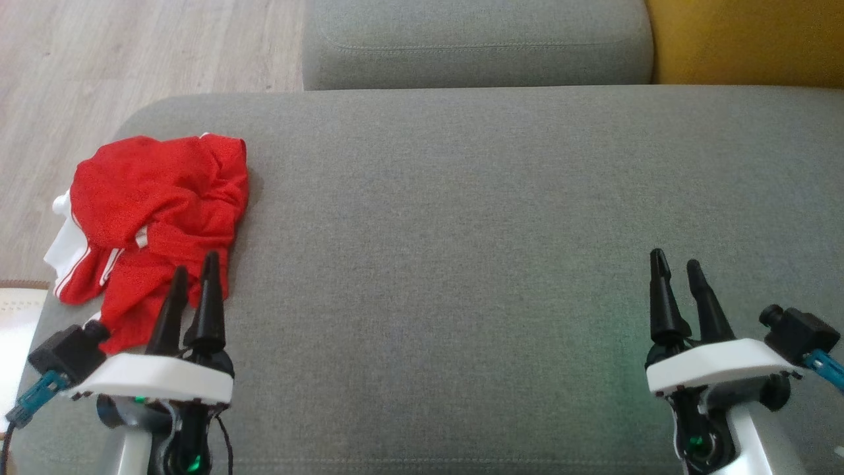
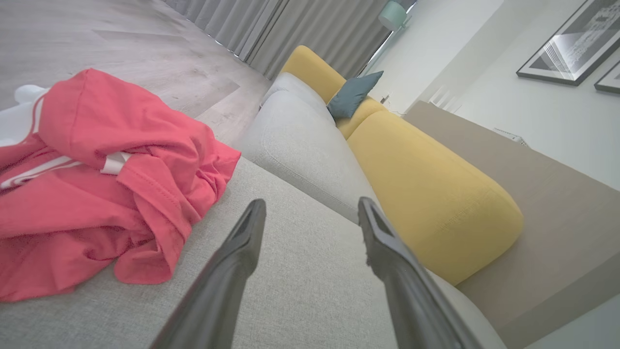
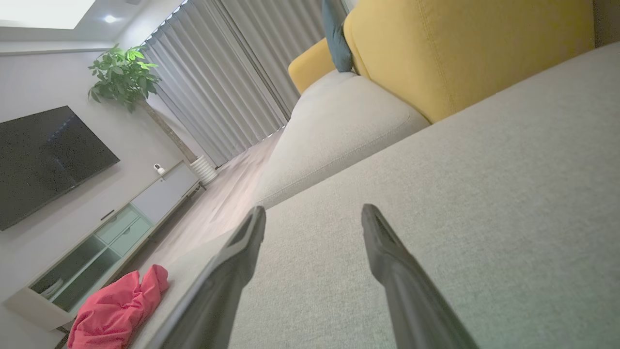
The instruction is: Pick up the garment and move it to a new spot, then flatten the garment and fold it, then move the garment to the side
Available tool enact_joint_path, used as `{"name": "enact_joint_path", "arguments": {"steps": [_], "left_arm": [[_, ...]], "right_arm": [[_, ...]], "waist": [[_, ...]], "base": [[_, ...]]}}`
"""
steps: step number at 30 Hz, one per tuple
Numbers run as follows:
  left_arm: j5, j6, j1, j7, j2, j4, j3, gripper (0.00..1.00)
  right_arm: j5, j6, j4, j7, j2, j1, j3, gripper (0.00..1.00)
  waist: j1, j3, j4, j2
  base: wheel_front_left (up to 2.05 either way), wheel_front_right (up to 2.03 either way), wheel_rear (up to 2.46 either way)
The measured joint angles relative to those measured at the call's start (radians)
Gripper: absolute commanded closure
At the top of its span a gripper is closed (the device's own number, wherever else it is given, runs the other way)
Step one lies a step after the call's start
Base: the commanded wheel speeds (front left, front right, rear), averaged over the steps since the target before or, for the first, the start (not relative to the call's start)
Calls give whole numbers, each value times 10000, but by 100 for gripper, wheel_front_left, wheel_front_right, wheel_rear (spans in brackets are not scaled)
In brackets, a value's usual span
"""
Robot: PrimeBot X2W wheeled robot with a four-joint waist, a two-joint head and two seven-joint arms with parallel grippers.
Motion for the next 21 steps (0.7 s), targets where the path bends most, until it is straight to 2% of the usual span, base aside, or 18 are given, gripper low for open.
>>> {"name": "enact_joint_path", "arguments": {"steps": [21], "left_arm": [[2782, -10, -26, -604, 370, -157, -690, 0]], "right_arm": [[-2470, 0, 4, -646, 2, -118, 125, 0]], "waist": [[0, 270, -27, 0]], "base": [[0, 0, 0]]}}
